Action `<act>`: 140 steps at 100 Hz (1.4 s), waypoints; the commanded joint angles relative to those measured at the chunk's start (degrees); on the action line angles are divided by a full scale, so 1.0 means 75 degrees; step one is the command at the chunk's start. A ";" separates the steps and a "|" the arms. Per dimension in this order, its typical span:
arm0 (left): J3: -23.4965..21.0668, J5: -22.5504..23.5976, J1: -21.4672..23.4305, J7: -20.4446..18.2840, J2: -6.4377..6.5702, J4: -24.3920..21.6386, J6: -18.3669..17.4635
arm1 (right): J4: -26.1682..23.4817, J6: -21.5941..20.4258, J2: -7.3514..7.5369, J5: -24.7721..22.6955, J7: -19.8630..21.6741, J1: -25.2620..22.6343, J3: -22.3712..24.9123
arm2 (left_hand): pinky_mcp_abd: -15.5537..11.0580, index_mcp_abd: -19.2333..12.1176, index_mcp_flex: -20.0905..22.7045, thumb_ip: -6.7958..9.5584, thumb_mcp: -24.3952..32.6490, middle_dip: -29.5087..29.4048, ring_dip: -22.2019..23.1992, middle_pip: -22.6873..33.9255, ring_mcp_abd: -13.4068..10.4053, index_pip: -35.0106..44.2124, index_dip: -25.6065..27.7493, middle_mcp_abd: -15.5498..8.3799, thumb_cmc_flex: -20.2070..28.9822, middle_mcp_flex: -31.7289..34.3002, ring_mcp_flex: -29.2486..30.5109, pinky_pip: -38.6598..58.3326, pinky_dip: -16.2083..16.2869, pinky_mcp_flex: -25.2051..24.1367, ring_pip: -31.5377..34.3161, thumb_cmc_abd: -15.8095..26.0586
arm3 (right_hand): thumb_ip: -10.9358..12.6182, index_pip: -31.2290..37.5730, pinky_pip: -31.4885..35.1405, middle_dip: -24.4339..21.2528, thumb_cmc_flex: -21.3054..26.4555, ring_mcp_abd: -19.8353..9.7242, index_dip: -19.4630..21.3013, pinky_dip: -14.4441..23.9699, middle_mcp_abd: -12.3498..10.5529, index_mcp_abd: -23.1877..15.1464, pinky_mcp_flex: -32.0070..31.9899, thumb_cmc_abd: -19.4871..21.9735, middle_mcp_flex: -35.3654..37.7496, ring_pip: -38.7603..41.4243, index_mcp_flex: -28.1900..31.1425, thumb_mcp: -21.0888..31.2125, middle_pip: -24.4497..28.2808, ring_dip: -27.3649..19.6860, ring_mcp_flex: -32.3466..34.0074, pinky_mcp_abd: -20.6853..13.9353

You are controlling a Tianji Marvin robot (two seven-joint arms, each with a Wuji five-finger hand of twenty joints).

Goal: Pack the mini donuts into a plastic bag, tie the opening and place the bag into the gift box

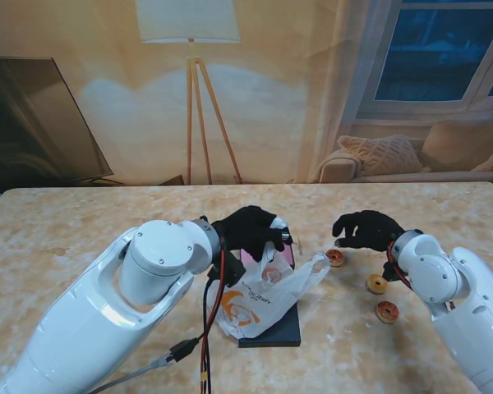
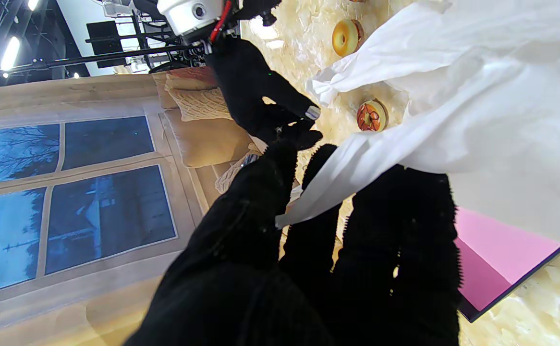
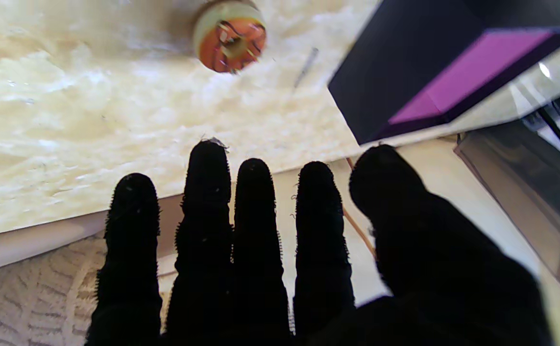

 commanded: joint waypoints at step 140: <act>-0.0136 -0.0161 0.0167 -0.0339 0.0093 -0.0683 -0.0094 | 0.2881 0.0017 -0.0025 -0.0809 -0.0709 0.2142 -0.2681 | -0.0088 -0.0098 0.0122 -0.0113 -0.0018 0.0023 0.0190 -0.0022 0.0112 0.0130 0.0115 0.0033 0.0249 -0.0069 -0.0062 0.0169 0.0268 0.0021 0.0041 0.0018 | 0.0146 -0.1910 -0.0357 -0.1383 -0.1131 0.0305 -0.0379 -0.0235 0.0622 0.1105 -0.0724 -0.0972 -0.1449 -0.2009 -0.1742 0.1288 -0.1107 -0.1274 -0.0950 -0.0112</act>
